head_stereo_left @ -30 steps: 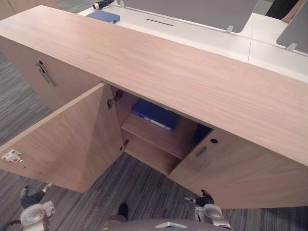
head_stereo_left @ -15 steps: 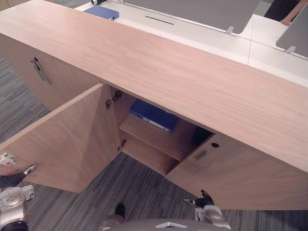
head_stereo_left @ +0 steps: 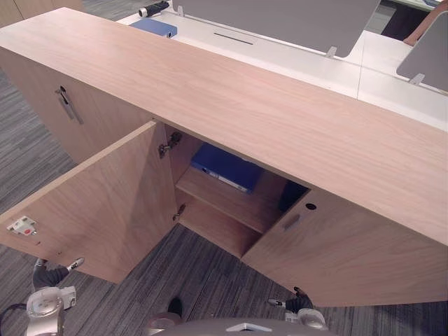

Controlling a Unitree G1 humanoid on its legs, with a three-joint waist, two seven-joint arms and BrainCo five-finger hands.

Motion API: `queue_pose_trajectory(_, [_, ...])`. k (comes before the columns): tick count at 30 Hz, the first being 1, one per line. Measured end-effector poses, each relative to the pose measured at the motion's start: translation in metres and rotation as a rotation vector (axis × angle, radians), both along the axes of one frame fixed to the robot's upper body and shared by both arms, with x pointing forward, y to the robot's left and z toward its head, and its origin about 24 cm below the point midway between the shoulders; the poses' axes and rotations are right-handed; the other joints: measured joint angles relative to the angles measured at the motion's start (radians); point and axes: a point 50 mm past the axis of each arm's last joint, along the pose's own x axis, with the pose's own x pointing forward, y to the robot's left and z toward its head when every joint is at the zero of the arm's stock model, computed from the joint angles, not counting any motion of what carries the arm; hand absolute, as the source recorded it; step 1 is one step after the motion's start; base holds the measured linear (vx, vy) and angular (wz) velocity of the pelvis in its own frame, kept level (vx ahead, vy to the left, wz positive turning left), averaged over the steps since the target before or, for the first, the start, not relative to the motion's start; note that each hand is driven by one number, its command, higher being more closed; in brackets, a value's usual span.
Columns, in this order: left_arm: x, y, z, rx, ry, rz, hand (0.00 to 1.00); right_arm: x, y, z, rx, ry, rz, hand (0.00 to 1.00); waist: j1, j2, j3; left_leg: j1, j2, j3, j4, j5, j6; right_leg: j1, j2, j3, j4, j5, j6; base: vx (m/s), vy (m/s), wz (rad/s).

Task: Walk over to the cabinet, pick up the folder, carry it to the office cabinet, place the folder inside the office cabinet, then close the office cabinet door

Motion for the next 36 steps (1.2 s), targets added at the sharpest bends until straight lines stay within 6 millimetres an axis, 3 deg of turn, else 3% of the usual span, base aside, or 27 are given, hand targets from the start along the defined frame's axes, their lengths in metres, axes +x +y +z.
queue_pose_trajectory(15, [-0.009, 0.006, -0.006, 0.005, 0.105, -0.008, 0.00, 0.006, 0.001, 0.001, 0.012, -0.003, 0.013, 0.00, 0.010, 0.000, -0.004, 0.000, -0.005, 0.084, 0.001, 0.012, 0.004, -0.026, -0.005, 0.086, -0.031, 0.030, 0.009, -0.01, 0.003, -0.14])
queue_pose_trajectory(20, [-0.019, -0.002, -0.015, -0.008, 0.164, -0.046, 0.00, 0.005, 0.001, 0.001, 0.011, -0.002, 0.014, 0.00, 0.010, 0.022, -0.009, -0.002, -0.004, 0.120, 0.001, 0.014, 0.006, -0.054, -0.006, 0.125, -0.025, 0.047, 0.015, -0.07, 0.013, -0.21])
queue_pose_trajectory(24, [-0.031, -0.021, -0.030, -0.044, 0.241, -0.111, 0.00, 0.002, 0.001, 0.001, 0.008, 0.004, 0.019, 0.00, 0.007, 0.049, -0.014, -0.003, -0.005, 0.143, 0.001, 0.016, 0.009, -0.069, -0.011, 0.156, -0.026, 0.058, 0.014, -0.09, 0.026, -0.18])
queue_pose_trajectory(32, [-0.041, -0.063, -0.055, -0.188, 0.320, -0.257, 0.00, -0.002, 0.001, 0.000, -0.001, 0.018, 0.047, 0.00, -0.010, 0.058, -0.029, -0.006, -0.019, 0.163, 0.001, 0.021, 0.017, -0.086, -0.018, 0.201, -0.026, 0.055, 0.019, -0.08, 0.034, -0.06])
queue_pose_trajectory(35, [-0.039, -0.093, -0.064, -0.258, 0.356, -0.428, 0.00, 0.000, 0.004, 0.000, 0.009, 0.016, 0.066, 0.00, -0.033, 0.058, -0.043, -0.006, -0.027, 0.165, 0.000, 0.020, 0.018, -0.087, -0.021, 0.223, -0.029, 0.055, 0.018, -0.03, 0.040, -0.05])
queue_pose_trajectory(36, [-0.041, -0.113, -0.071, -0.313, 0.365, -0.485, 0.00, 0.002, 0.004, 0.000, 0.008, 0.010, 0.073, 0.00, -0.043, 0.062, -0.047, -0.006, -0.030, 0.165, 0.000, 0.020, 0.018, -0.087, -0.023, 0.227, -0.031, 0.054, 0.017, 0.00, 0.000, 0.00])
